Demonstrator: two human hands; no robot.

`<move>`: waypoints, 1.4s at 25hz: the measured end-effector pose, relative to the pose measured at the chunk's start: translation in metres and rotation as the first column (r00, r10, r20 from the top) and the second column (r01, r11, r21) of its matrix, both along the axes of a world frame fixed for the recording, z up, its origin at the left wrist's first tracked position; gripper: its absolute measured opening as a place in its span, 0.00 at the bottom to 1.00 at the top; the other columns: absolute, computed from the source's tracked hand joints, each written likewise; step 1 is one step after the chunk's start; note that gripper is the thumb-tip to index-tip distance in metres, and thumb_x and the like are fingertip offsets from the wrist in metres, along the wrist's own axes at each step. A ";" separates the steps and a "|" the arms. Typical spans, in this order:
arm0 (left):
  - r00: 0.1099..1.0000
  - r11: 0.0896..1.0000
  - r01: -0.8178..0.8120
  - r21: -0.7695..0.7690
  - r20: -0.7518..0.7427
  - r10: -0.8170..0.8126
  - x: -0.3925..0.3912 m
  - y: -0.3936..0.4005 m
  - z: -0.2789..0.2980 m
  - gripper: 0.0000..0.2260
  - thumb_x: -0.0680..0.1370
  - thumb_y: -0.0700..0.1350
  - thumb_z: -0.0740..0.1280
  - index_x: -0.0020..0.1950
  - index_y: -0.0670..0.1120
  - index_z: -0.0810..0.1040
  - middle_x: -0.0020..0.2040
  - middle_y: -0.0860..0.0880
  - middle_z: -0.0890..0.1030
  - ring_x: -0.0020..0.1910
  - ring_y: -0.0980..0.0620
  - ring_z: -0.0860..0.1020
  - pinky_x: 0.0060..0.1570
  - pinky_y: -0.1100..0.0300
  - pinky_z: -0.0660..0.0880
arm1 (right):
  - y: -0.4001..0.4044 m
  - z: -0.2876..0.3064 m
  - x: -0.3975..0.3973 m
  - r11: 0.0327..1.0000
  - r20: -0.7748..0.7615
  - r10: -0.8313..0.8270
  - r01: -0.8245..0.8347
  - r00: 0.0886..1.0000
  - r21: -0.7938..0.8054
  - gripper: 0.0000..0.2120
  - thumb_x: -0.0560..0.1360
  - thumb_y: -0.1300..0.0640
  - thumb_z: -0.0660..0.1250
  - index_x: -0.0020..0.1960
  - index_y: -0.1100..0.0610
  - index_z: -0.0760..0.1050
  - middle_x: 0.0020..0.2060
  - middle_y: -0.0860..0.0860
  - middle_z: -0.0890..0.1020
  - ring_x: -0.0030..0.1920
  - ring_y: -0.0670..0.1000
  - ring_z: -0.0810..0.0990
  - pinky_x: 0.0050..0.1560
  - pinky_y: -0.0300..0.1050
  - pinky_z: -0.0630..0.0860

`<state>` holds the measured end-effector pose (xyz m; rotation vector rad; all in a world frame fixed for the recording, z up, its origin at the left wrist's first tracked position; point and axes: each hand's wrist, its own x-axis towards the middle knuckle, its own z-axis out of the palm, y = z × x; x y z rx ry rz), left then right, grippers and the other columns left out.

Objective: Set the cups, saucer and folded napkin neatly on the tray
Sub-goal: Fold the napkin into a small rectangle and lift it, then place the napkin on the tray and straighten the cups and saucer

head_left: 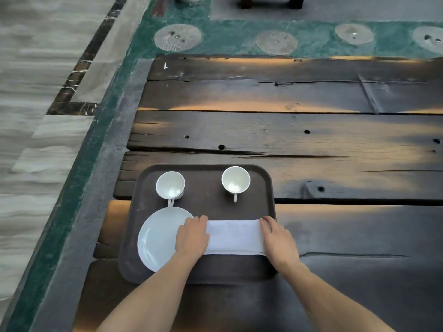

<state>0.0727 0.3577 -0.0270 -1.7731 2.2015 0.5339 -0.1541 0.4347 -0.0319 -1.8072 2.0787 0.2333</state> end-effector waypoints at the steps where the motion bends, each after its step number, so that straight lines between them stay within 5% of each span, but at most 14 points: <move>1: 0.998 0.999 0.041 -0.026 0.054 -0.040 -0.001 0.001 -0.002 0.13 0.80 0.48 0.61 0.65 0.50 0.69 0.58 0.51 0.76 0.58 0.48 0.72 0.49 0.55 0.69 | 0.001 -0.001 0.000 1.000 -0.020 0.022 -0.022 1.000 0.006 0.28 0.78 0.64 0.58 0.77 0.58 0.56 0.76 0.55 0.59 0.66 0.59 0.69 0.60 0.49 0.70; 9: 0.983 0.988 0.071 -0.136 0.176 -0.046 -0.005 0.010 -0.015 0.15 0.79 0.47 0.59 0.65 0.51 0.69 0.60 0.49 0.70 0.55 0.47 0.69 0.47 0.55 0.64 | 0.007 -0.004 0.003 0.989 -0.134 0.123 -0.110 0.983 0.101 0.29 0.80 0.63 0.53 0.79 0.61 0.46 0.79 0.57 0.49 0.74 0.63 0.57 0.67 0.54 0.62; 12: 0.985 0.981 0.102 -0.164 0.152 -0.078 -0.001 0.012 -0.020 0.22 0.79 0.49 0.59 0.73 0.51 0.63 0.71 0.48 0.65 0.66 0.46 0.65 0.62 0.51 0.63 | 0.014 -0.001 0.008 0.988 -0.158 0.124 -0.106 0.980 0.117 0.28 0.82 0.52 0.46 0.80 0.61 0.48 0.80 0.57 0.48 0.78 0.62 0.48 0.76 0.62 0.51; 15: 0.970 0.966 0.220 -0.135 0.132 -0.202 0.007 0.024 -0.024 0.26 0.82 0.53 0.55 0.79 0.50 0.54 0.78 0.47 0.55 0.77 0.46 0.54 0.73 0.45 0.52 | 0.026 0.006 0.018 0.990 -0.151 0.142 -0.137 0.978 0.040 0.30 0.79 0.49 0.45 0.75 0.63 0.66 0.75 0.59 0.65 0.75 0.63 0.63 0.72 0.64 0.62; 19: 0.951 0.947 0.303 -0.102 0.090 -0.295 0.015 0.044 -0.024 0.24 0.84 0.54 0.50 0.80 0.51 0.53 0.81 0.47 0.52 0.79 0.47 0.50 0.74 0.42 0.47 | 0.033 0.008 0.030 0.987 -0.105 0.160 -0.155 0.982 0.047 0.34 0.82 0.47 0.35 0.72 0.59 0.72 0.71 0.57 0.72 0.71 0.61 0.70 0.68 0.61 0.70; 21: 0.947 0.944 0.316 -0.097 0.089 -0.308 0.021 0.052 -0.023 0.24 0.84 0.54 0.49 0.80 0.51 0.53 0.81 0.47 0.52 0.79 0.46 0.49 0.74 0.41 0.45 | 0.035 0.006 0.040 0.985 -0.080 0.160 -0.153 0.984 0.084 0.31 0.82 0.45 0.39 0.74 0.55 0.68 0.74 0.56 0.69 0.74 0.61 0.66 0.70 0.60 0.67; 25: 0.925 0.924 0.373 -0.085 0.109 -0.363 0.026 0.060 -0.021 0.24 0.84 0.56 0.48 0.79 0.50 0.56 0.80 0.48 0.53 0.79 0.45 0.48 0.73 0.39 0.41 | 0.035 -0.007 0.057 0.974 -0.002 0.145 -0.143 0.989 0.173 0.28 0.83 0.44 0.45 0.80 0.51 0.48 0.80 0.53 0.47 0.79 0.59 0.47 0.76 0.57 0.50; 30: 0.942 0.940 0.328 -0.090 0.099 -0.320 0.033 0.070 -0.010 0.22 0.84 0.56 0.49 0.76 0.50 0.61 0.78 0.48 0.59 0.78 0.46 0.51 0.74 0.42 0.45 | 0.028 0.001 0.068 0.985 0.042 0.153 -0.155 0.987 0.070 0.20 0.82 0.46 0.51 0.71 0.51 0.64 0.76 0.52 0.60 0.73 0.57 0.61 0.67 0.53 0.65; 35: 0.993 0.987 0.118 -0.111 0.008 -0.117 0.044 0.075 0.007 0.19 0.83 0.57 0.53 0.71 0.52 0.66 0.74 0.51 0.66 0.74 0.50 0.60 0.73 0.50 0.51 | 0.017 0.011 0.066 0.970 0.056 0.239 -0.242 0.969 0.038 0.16 0.82 0.47 0.51 0.63 0.52 0.70 0.64 0.51 0.72 0.63 0.56 0.71 0.59 0.52 0.68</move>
